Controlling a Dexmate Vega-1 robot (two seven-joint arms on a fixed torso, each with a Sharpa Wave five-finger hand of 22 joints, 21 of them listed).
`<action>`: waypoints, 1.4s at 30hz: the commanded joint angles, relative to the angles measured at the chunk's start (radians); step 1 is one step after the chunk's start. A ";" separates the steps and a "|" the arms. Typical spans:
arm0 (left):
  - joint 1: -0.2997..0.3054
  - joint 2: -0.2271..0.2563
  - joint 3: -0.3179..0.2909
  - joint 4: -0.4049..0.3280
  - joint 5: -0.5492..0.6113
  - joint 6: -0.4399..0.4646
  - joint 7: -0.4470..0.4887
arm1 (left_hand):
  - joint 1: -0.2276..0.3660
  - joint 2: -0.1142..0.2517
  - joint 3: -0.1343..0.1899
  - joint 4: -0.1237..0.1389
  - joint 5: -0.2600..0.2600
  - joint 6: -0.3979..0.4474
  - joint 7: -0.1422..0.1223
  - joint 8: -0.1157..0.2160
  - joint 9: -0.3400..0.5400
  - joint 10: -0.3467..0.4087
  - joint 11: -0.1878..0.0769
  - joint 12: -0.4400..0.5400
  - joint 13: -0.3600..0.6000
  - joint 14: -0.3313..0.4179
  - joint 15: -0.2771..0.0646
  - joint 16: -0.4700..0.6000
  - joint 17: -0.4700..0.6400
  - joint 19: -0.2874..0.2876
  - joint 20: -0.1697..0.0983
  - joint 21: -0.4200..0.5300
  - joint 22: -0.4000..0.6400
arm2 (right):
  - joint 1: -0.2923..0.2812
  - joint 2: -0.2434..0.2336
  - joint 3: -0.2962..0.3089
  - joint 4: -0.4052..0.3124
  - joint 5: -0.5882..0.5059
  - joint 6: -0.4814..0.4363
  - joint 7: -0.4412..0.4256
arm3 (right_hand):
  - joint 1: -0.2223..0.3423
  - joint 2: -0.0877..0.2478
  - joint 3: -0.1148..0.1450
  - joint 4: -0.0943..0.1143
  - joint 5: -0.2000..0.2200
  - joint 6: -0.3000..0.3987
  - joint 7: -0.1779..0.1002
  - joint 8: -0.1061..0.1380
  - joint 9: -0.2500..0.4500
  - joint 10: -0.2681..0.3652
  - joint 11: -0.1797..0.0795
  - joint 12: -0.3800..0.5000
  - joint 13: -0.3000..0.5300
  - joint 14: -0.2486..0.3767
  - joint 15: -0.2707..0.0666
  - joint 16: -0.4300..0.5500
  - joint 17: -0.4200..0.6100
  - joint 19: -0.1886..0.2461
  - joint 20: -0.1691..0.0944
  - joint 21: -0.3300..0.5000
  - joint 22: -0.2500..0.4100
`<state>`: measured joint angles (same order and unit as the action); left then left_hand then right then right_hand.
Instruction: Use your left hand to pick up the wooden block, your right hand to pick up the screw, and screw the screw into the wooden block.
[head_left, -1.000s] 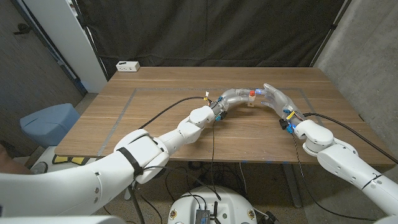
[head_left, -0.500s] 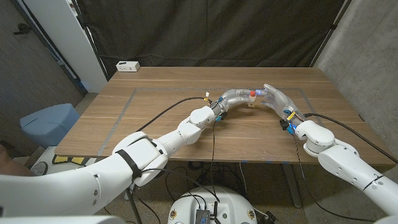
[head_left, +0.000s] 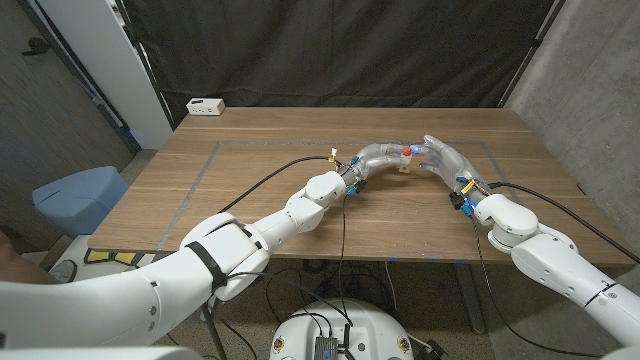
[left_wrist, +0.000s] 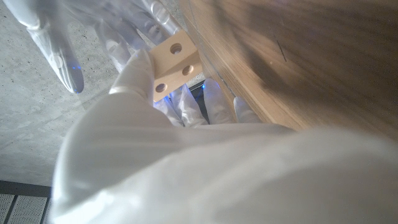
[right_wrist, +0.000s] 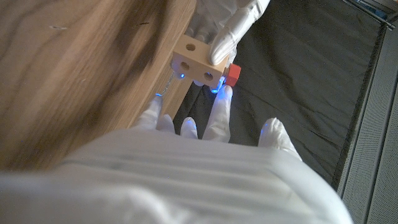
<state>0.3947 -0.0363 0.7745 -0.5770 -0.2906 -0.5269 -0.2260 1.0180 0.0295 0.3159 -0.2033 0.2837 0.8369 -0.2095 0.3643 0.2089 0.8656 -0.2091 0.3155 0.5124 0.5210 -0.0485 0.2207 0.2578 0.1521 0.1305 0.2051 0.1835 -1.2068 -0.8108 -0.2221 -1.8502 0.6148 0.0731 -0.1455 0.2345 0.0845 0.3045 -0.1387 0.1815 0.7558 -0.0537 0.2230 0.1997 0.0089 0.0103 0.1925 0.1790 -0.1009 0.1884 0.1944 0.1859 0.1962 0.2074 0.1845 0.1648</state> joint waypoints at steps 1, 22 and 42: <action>-0.002 -0.004 0.001 0.008 -0.003 0.001 -0.004 | -0.052 0.073 0.051 0.047 0.007 0.085 0.053 0.005 0.006 0.018 -0.008 0.053 0.102 0.008 -0.080 0.003 0.003 0.006 0.001 0.006 0.002 | -0.001 -0.001 -0.004 -0.005 -0.007 0.000 -0.002 | 0.006 0.001 0.001 0.000 0.004 0.018 0.000 0.005 0.003 0.005 -0.011 0.006 0.005 0.007 -0.004 0.005 0.003 -0.007 0.004 0.001 0.004; -0.003 -0.005 0.001 0.009 -0.004 0.002 -0.010 | -0.053 0.072 0.052 0.048 0.008 0.088 0.055 0.006 0.006 0.018 -0.008 0.052 0.101 0.010 -0.080 0.003 0.002 0.006 0.001 0.006 0.002 | -0.025 -0.003 0.008 -0.025 -0.004 -0.009 -0.023 | 0.010 0.005 0.004 -0.001 0.004 0.050 0.003 0.010 0.002 0.028 -0.019 0.010 0.004 0.018 -0.016 0.008 0.002 -0.002 0.003 0.003 0.004; -0.024 -0.028 -0.001 0.066 -0.009 -0.012 -0.022 | -0.056 0.074 0.053 0.050 0.008 0.084 0.058 0.004 0.006 0.018 -0.008 0.053 0.101 0.010 -0.079 0.002 0.002 0.007 0.001 0.006 0.002 | -0.038 -0.006 0.014 -0.033 -0.003 -0.010 -0.024 | 0.012 0.006 0.006 -0.001 0.004 0.083 0.011 0.015 0.001 0.047 -0.032 0.012 0.004 0.028 -0.024 0.010 0.002 0.003 0.003 0.004 0.004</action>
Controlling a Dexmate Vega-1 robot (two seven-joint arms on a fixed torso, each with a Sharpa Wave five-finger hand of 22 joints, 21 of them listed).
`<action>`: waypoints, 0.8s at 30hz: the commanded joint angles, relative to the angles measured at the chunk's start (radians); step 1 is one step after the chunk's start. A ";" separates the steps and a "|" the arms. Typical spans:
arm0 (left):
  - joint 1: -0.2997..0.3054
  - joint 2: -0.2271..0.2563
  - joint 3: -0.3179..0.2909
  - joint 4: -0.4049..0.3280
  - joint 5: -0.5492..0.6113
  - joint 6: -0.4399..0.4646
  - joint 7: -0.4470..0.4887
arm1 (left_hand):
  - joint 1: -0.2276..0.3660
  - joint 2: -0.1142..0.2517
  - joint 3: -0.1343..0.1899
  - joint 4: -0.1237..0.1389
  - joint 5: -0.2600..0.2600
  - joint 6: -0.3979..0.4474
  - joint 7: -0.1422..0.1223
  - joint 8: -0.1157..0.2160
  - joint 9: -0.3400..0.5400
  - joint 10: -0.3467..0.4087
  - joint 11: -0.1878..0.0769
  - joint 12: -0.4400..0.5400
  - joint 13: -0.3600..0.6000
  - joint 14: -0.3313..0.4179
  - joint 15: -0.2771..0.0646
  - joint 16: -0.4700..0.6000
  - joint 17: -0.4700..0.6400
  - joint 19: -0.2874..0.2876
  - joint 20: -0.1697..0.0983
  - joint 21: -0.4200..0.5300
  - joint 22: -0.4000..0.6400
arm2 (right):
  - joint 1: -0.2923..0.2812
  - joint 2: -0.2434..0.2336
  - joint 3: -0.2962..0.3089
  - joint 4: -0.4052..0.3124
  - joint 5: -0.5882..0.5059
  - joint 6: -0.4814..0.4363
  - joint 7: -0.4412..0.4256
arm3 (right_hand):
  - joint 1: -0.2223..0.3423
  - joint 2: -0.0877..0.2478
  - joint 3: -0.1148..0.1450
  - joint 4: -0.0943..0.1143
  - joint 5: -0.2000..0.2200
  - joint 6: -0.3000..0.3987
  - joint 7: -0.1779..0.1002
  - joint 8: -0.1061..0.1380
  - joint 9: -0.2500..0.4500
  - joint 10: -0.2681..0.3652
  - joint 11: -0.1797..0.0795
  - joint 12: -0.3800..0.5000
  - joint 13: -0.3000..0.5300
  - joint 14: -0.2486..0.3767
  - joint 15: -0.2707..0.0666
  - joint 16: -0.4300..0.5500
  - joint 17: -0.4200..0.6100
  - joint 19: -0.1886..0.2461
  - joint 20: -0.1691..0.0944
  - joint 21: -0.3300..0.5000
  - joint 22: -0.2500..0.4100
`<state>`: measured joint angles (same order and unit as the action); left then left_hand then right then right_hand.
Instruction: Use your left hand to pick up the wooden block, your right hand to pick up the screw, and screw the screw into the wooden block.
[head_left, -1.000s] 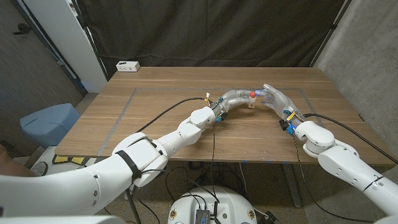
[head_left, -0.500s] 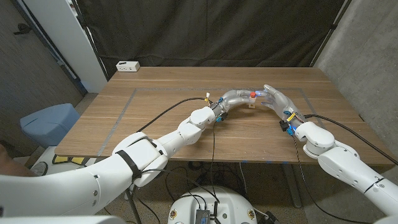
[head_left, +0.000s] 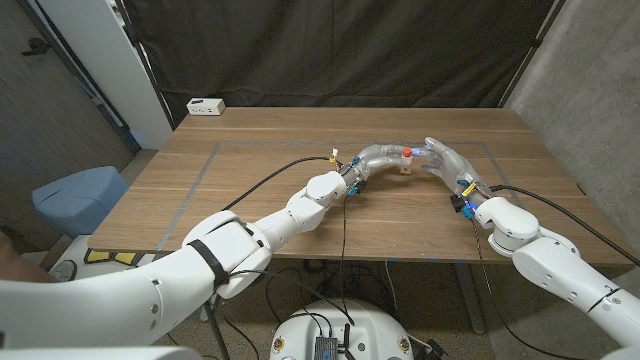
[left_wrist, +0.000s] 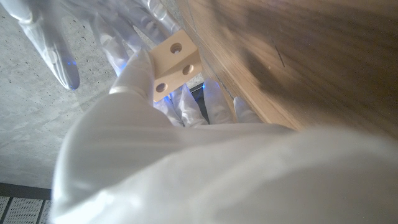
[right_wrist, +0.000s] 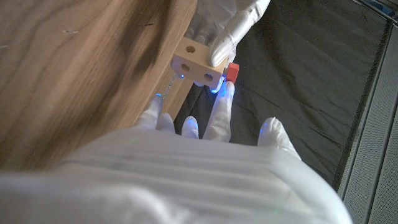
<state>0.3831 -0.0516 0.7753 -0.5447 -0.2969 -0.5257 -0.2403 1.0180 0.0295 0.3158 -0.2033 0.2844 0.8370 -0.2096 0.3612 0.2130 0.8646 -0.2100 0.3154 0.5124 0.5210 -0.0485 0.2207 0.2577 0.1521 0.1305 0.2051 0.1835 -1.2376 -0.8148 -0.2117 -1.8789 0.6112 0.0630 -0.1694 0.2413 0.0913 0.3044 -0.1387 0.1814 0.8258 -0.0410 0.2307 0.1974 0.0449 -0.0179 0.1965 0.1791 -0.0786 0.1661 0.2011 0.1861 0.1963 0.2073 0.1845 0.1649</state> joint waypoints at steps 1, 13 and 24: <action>-0.014 -0.015 -0.002 0.037 -0.003 -0.014 -0.009 | -0.057 0.074 0.053 0.050 0.007 0.085 0.058 0.008 0.002 0.019 -0.007 0.053 0.101 0.010 -0.079 0.002 0.002 0.007 0.001 0.006 0.002 | -0.008 0.000 0.005 -0.007 0.005 -0.004 -0.004 | 0.005 0.000 0.006 -0.001 0.004 0.016 0.000 0.008 0.003 0.011 -0.004 0.008 0.004 0.006 -0.002 0.003 0.002 0.003 0.003 0.004 0.004; -0.039 -0.038 -0.004 0.097 -0.007 -0.023 -0.018 | -0.057 0.074 0.053 0.050 0.007 0.085 0.056 0.007 0.002 0.019 -0.006 0.053 0.101 0.010 -0.078 0.002 0.002 0.008 0.002 0.006 0.002 | 0.002 -0.007 -0.001 -0.005 0.009 -0.005 0.021 | 0.006 0.001 0.007 -0.001 0.004 0.027 0.003 0.009 0.003 0.019 -0.008 0.008 0.004 0.009 -0.002 0.003 0.002 0.004 0.004 0.004 0.004; -0.053 -0.048 -0.007 0.128 -0.010 -0.022 -0.017 | -0.057 0.073 0.054 0.049 0.008 0.087 0.056 0.008 0.002 0.020 -0.006 0.054 0.101 0.010 -0.079 0.002 0.002 0.008 0.002 0.006 0.002 | 0.025 -0.003 -0.016 0.008 0.015 -0.005 0.044 | 0.007 0.001 0.007 -0.002 0.004 0.028 0.003 0.006 0.003 0.019 -0.008 0.006 0.004 0.009 -0.003 0.003 0.002 0.004 0.004 0.003 0.004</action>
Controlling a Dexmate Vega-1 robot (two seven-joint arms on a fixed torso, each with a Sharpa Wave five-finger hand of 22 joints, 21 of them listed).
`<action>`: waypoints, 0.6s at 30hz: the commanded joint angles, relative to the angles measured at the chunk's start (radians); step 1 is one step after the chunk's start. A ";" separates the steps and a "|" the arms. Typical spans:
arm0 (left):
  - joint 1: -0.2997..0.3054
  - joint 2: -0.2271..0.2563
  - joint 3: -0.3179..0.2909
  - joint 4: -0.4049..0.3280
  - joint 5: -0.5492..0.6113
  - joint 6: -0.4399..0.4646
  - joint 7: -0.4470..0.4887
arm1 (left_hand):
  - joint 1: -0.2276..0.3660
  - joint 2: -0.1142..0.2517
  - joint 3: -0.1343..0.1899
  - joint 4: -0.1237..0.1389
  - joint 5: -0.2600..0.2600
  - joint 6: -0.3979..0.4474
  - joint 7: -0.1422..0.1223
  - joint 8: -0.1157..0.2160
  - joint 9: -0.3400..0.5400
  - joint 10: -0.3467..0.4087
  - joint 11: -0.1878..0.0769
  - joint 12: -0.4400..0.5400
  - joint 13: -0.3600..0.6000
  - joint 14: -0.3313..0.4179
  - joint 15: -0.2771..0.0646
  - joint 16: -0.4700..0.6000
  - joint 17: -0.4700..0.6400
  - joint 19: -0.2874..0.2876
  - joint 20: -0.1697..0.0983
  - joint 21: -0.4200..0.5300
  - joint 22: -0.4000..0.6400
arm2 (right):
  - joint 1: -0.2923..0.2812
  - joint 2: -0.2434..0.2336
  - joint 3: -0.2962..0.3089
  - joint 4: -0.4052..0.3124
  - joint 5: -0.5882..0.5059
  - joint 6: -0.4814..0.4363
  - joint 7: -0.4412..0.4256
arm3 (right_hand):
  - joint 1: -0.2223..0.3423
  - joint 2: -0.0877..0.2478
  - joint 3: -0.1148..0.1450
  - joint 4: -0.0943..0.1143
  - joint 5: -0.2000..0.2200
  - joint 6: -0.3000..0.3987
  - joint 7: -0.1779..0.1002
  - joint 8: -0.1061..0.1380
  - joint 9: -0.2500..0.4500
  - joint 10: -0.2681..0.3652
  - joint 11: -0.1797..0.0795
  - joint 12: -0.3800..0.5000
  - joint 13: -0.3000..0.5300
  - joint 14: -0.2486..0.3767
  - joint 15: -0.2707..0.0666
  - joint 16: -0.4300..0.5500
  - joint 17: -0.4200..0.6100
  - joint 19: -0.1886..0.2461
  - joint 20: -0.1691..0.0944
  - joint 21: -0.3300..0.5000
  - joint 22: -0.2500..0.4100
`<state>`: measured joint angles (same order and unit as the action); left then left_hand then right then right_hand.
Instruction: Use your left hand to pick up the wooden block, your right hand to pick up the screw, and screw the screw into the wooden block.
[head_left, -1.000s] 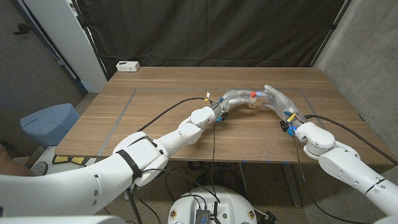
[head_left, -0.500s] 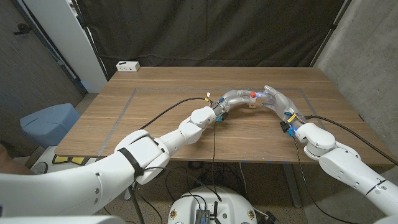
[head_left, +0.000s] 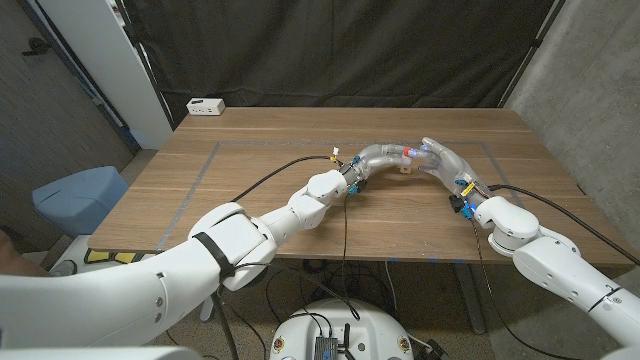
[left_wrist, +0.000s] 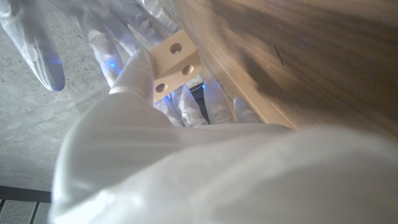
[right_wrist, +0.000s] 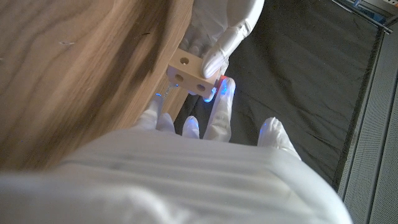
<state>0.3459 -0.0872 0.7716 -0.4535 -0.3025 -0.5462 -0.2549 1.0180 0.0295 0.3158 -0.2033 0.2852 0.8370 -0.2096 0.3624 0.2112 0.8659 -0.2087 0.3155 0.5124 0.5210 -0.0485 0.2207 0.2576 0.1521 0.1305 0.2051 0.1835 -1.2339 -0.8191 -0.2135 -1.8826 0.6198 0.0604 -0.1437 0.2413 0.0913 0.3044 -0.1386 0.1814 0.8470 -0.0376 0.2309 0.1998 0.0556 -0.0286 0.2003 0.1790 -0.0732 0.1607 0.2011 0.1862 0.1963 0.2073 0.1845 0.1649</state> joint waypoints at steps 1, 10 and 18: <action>-0.017 -0.013 -0.003 0.039 -0.004 -0.001 -0.002 | -0.057 0.074 0.054 0.050 0.007 0.089 0.055 0.007 0.004 0.019 -0.008 0.054 0.101 0.010 -0.079 0.002 0.002 0.008 0.002 0.006 0.002 | 0.021 0.001 -0.014 0.011 0.007 -0.003 0.017 | 0.007 0.001 0.007 -0.002 0.004 0.007 0.000 0.006 0.000 0.009 0.002 0.002 0.004 0.004 0.003 0.003 0.002 0.004 0.004 0.003 0.004; -0.027 -0.018 -0.003 0.055 -0.006 0.003 -0.004 | -0.056 0.073 0.054 0.048 0.007 0.088 0.057 0.007 0.004 0.021 -0.008 0.054 0.101 0.010 -0.079 0.003 0.002 0.008 0.002 0.006 0.002 | 0.012 -0.002 -0.003 -0.001 0.003 -0.017 -0.018 | 0.008 0.002 0.008 -0.002 0.004 0.008 0.001 0.004 0.000 0.012 0.006 0.001 0.004 0.005 0.003 0.002 0.002 0.004 0.004 0.003 0.004; -0.031 -0.018 -0.002 0.058 -0.006 0.002 -0.002 | -0.055 0.074 0.054 0.048 0.007 0.086 0.056 0.006 0.004 0.020 -0.008 0.054 0.101 0.010 -0.079 0.003 0.003 0.010 0.002 0.007 0.002 | 0.005 0.010 0.005 -0.003 -0.015 -0.014 -0.059 | 0.008 0.002 0.008 -0.002 0.004 0.001 -0.002 -0.003 0.000 0.016 0.015 0.000 0.004 0.020 -0.005 0.007 0.002 0.010 0.001 0.005 0.004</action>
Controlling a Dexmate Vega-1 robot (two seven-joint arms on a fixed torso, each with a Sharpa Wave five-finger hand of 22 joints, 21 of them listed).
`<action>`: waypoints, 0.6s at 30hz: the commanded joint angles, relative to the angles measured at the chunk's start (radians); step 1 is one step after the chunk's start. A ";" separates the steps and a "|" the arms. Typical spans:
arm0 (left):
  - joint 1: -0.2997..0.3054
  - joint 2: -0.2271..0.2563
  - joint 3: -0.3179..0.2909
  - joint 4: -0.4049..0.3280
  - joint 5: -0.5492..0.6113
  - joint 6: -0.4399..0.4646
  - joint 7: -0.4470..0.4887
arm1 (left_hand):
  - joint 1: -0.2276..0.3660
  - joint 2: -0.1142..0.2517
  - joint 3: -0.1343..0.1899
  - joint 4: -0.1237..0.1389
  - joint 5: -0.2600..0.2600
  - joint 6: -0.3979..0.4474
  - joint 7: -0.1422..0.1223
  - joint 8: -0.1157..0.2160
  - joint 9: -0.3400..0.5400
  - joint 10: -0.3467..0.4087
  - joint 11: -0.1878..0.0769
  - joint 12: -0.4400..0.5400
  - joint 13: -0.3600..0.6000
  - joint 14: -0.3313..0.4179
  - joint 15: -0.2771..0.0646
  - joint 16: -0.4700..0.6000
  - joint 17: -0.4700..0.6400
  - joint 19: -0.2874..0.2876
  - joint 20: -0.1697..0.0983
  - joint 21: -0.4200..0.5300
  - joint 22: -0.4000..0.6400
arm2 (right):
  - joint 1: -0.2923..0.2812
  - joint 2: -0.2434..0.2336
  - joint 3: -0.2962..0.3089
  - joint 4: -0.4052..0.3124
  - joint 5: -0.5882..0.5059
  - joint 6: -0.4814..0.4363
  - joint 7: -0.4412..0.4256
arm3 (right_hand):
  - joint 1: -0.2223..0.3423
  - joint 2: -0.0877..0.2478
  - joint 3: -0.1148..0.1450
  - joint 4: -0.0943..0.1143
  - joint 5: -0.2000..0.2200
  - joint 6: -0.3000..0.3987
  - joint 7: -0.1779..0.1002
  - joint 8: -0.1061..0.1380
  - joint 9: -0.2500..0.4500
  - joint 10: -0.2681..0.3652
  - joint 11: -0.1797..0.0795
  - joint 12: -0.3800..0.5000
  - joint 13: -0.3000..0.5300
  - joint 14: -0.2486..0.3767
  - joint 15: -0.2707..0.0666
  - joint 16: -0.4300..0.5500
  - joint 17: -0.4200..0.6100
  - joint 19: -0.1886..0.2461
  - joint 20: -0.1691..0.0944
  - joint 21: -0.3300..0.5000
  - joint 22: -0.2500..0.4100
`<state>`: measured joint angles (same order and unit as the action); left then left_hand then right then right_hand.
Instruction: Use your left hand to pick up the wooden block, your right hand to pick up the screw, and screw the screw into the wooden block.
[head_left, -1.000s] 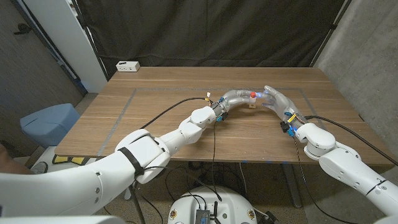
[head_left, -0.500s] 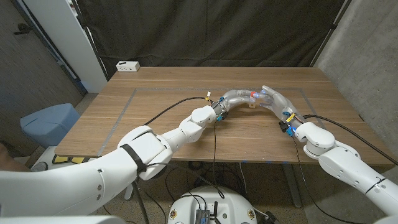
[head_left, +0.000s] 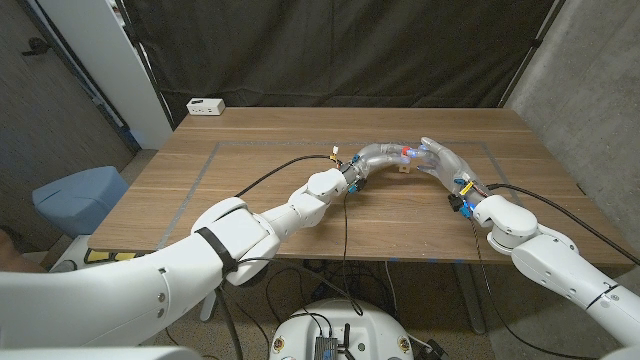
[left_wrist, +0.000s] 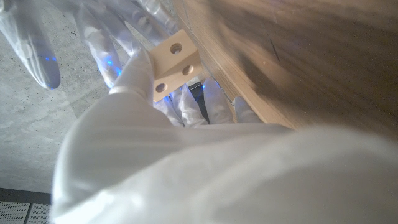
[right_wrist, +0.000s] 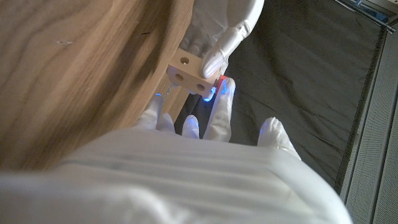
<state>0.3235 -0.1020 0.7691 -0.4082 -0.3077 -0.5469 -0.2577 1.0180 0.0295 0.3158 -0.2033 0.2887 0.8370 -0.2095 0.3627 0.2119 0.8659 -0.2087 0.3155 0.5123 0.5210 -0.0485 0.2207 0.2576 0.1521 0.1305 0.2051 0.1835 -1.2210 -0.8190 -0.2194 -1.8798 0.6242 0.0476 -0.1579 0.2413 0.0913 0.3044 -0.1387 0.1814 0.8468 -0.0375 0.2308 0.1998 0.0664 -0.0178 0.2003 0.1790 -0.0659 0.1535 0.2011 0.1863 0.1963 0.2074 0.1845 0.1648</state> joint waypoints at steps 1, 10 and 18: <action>-0.009 -0.003 0.001 0.013 -0.001 0.003 0.001 | -0.054 0.073 0.054 0.047 0.003 0.087 0.057 0.006 0.003 0.020 -0.008 0.054 0.101 0.010 -0.079 0.003 0.003 0.011 0.002 0.007 0.002 | -0.009 0.010 0.011 -0.004 -0.023 0.002 -0.045 | 0.009 0.002 0.008 -0.002 0.004 -0.002 -0.002 -0.004 0.000 0.005 0.005 0.000 0.004 0.014 0.002 0.007 0.002 0.012 0.000 0.006 0.004; -0.009 -0.002 0.002 0.012 0.000 0.002 0.004 | -0.055 0.072 0.053 0.048 0.003 0.088 0.055 0.006 0.003 0.020 -0.008 0.054 0.101 0.009 -0.078 0.003 0.003 0.009 0.003 0.006 0.002 | -0.008 0.018 0.016 -0.003 -0.030 -0.003 -0.064 | 0.010 0.000 0.008 -0.003 0.004 -0.041 -0.005 -0.023 0.001 -0.004 0.016 -0.006 0.004 0.017 0.004 0.006 0.002 0.028 -0.001 0.010 0.004; -0.007 -0.001 0.003 0.008 0.002 -0.002 0.005 | -0.054 0.071 0.053 0.047 0.003 0.089 0.054 0.006 0.003 0.020 -0.008 0.054 0.101 0.010 -0.079 0.003 0.003 0.009 0.002 0.006 0.002 | -0.002 0.019 0.015 0.001 -0.024 -0.004 -0.051 | 0.010 -0.004 0.006 -0.004 0.003 -0.105 -0.019 -0.045 0.002 -0.025 0.029 -0.013 0.005 0.012 0.009 0.001 0.002 0.033 0.003 0.008 0.004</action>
<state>0.3162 -0.1039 0.7698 -0.3983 -0.3085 -0.5453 -0.2568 1.0048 0.0428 0.3158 -0.2033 0.2853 0.8368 -0.2093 0.3592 0.2111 0.8659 -0.2087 0.3154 0.5124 0.5210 -0.0485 0.2207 0.2576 0.1521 0.1305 0.2051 0.1835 -1.2281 -0.8039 -0.2060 -1.8838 0.6002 0.0455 -0.2104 0.2412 0.0913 0.3044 -0.1387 0.1814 0.7547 -0.0542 0.1889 0.1998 0.0424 0.0060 0.1885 0.1790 -0.0552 0.1537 0.2011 0.1864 0.2184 0.2108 0.1895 0.1648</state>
